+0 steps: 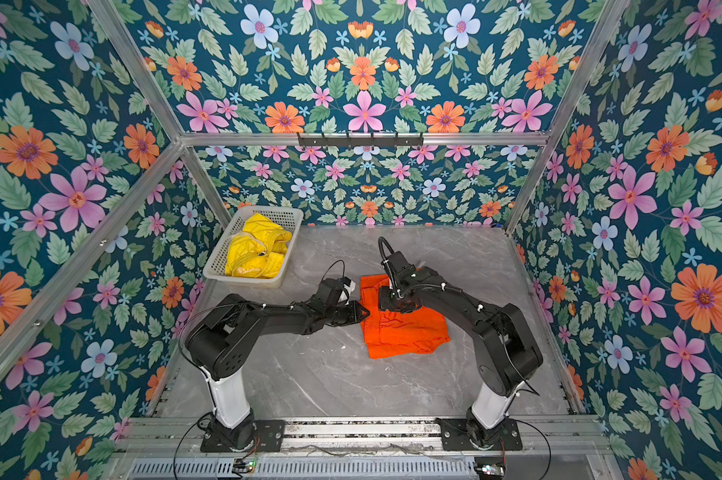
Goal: Fold and stack the shorts
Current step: 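Lower the waistband onto the leg end and release with the right gripper, then grasp the folded orange shorts with the right gripper and drag them farther from the robot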
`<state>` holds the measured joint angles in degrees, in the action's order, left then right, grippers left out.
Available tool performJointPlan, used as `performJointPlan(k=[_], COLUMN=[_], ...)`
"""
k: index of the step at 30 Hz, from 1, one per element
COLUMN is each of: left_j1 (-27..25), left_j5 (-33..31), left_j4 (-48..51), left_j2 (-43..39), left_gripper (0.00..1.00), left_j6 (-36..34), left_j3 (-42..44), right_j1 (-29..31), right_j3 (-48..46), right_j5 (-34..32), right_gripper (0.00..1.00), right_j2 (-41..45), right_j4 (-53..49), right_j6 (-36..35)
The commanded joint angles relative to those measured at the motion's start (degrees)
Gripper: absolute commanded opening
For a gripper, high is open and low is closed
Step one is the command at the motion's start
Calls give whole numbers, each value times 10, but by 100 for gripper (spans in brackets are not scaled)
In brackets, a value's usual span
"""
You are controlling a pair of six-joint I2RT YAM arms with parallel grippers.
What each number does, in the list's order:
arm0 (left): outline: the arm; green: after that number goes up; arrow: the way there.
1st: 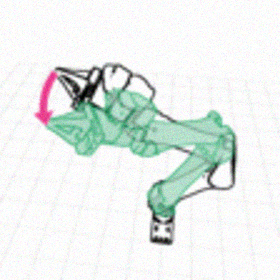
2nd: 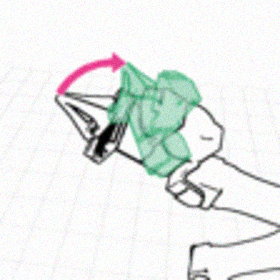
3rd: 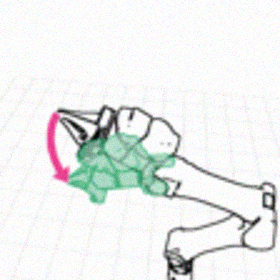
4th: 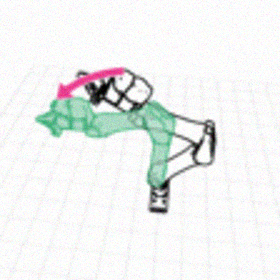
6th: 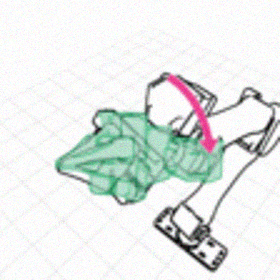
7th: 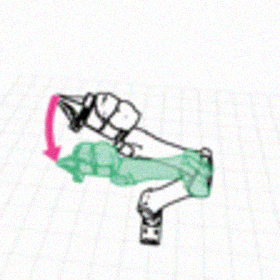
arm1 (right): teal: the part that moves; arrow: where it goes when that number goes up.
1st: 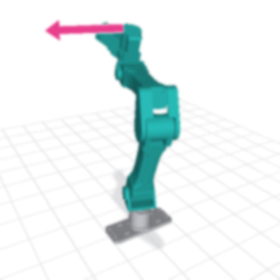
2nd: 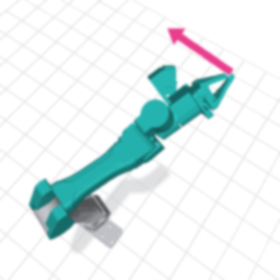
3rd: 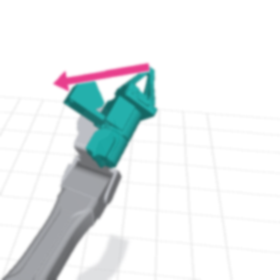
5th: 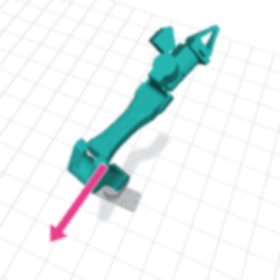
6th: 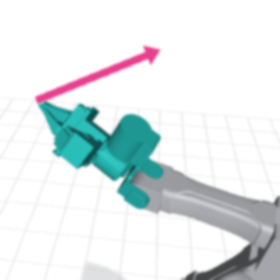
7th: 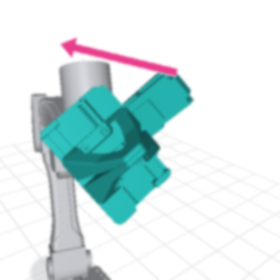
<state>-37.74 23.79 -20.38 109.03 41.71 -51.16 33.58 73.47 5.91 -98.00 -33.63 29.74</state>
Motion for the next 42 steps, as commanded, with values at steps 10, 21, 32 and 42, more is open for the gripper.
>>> performJointPlan(k=[10, 21, 32, 42], left_j1=[9, 44, 56, 61], left_j5=[-68, -149, -153, -167], left_j4=[69, 128, 127, 140], left_j2=[-112, -273, -287, -295], left_gripper=[45, 47, 47, 47], left_j6=[-7, -27, -29, -44], left_j3=[18, 91, 107, 108], right_j1=[56, 88, 86, 16], right_j3=[75, 147, 158, 112], right_j5=[-79, -83, -85, -113], right_gripper=[62, 63, 60, 28], right_j2=[-34, -142, -225, -211], right_j4=[-82, -135, -136, -107], right_j6=[-5, 2, 6, -38])
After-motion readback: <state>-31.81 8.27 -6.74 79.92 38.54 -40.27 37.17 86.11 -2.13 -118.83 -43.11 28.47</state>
